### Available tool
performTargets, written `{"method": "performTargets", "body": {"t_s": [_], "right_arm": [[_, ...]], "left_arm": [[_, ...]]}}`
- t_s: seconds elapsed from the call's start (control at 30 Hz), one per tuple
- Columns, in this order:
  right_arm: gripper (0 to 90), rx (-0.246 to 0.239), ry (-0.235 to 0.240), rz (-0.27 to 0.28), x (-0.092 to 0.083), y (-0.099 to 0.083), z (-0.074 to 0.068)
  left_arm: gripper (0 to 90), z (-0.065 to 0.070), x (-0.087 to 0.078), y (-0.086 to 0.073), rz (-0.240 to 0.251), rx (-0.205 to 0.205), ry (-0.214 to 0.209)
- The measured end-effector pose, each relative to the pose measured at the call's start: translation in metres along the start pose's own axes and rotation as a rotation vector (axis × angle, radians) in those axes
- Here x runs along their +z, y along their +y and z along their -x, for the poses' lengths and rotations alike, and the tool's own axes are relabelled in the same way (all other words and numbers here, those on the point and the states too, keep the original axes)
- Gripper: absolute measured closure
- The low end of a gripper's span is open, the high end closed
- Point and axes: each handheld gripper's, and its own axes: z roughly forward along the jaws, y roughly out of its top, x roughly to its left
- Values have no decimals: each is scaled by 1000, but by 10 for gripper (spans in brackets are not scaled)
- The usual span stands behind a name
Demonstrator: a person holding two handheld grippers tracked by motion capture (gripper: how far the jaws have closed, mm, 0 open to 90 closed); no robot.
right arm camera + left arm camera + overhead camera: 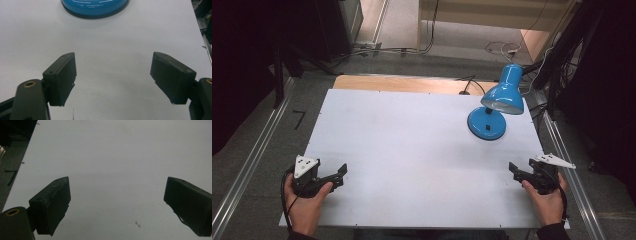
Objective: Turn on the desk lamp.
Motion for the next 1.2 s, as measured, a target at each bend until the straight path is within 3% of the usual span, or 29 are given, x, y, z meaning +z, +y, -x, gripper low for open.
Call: {"method": "performTargets", "body": {"t_s": [0.33, 1.2], "right_arm": [[198, -26, 10, 5, 7, 6, -8], [213, -15, 30, 21, 21, 25, -13]], "left_arm": [[74, 0, 2, 0, -3, 0, -2], [74, -1, 3, 0, -5, -3, -3]]}}
